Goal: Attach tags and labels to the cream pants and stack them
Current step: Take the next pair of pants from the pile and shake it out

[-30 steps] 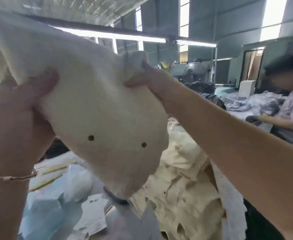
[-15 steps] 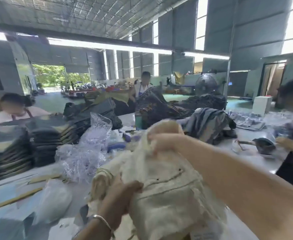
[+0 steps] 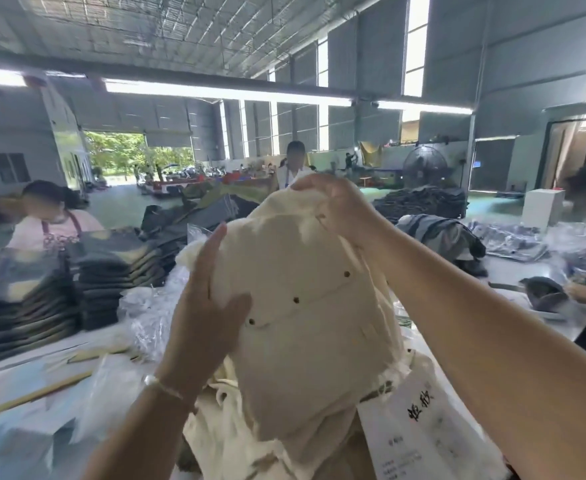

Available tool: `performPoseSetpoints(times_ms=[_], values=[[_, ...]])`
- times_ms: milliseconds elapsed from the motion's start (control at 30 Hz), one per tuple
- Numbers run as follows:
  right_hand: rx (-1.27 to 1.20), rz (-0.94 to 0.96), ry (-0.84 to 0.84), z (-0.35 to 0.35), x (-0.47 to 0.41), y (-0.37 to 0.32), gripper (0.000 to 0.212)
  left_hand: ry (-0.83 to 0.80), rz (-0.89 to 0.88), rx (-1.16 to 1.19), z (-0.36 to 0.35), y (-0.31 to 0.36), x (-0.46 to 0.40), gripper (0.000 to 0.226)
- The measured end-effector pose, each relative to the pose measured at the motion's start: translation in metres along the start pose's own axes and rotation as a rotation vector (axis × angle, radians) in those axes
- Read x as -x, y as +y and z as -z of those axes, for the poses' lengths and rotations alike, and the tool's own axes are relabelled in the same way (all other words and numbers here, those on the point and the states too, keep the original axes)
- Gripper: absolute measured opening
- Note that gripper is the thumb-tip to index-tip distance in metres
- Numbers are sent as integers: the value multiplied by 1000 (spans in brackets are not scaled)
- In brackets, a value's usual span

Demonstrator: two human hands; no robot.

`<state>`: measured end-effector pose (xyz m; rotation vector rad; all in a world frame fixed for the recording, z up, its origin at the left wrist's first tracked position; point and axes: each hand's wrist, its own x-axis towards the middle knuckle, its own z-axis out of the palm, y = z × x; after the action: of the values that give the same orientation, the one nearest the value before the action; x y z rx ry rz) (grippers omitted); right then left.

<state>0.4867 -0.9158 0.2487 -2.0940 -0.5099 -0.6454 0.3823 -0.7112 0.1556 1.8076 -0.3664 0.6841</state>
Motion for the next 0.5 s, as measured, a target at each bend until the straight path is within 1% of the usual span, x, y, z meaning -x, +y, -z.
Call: performPoseSetpoints(times_ms=[33, 67, 133, 167, 200, 233, 267, 300, 367, 400, 433, 467, 500], values=[[16, -36, -56, 4, 1, -1, 52, -13, 19, -41, -4, -2, 16, 88], [59, -89, -154, 1, 3, 5, 47, -62, 90, 15, -10, -4, 34, 89], [297, -200, -467, -16, 18, 23, 41, -167, 323, 280, -26, -14, 60, 88], [458, -246, -624, -28, 31, 33, 45, -151, 430, 338, -33, -24, 64, 84], [595, -283, -743, -38, 44, 43, 56, -113, 535, 342, -36, -34, 60, 77], [660, -346, -818, -46, 55, 50, 64, -69, 636, 323, -37, -43, 53, 70], [690, -386, -836, -53, 63, 56, 68, -25, 731, 333, -34, -49, 46, 65], [715, -366, -808, -56, 66, 59, 65, 20, 800, 345, -30, -55, 41, 58], [748, -268, -690, -56, 64, 59, 50, 25, 768, 266, -19, -66, 32, 42], [734, -228, -616, -55, 60, 57, 46, 7, 734, 231, -18, -66, 26, 40], [681, -201, -544, -52, 58, 54, 48, -19, 704, 246, -17, -62, 21, 52], [604, -185, -470, -49, 55, 51, 50, -40, 657, 257, -17, -60, 15, 70], [553, -159, -397, -45, 52, 47, 51, -22, 580, 229, -15, -54, 9, 84]])
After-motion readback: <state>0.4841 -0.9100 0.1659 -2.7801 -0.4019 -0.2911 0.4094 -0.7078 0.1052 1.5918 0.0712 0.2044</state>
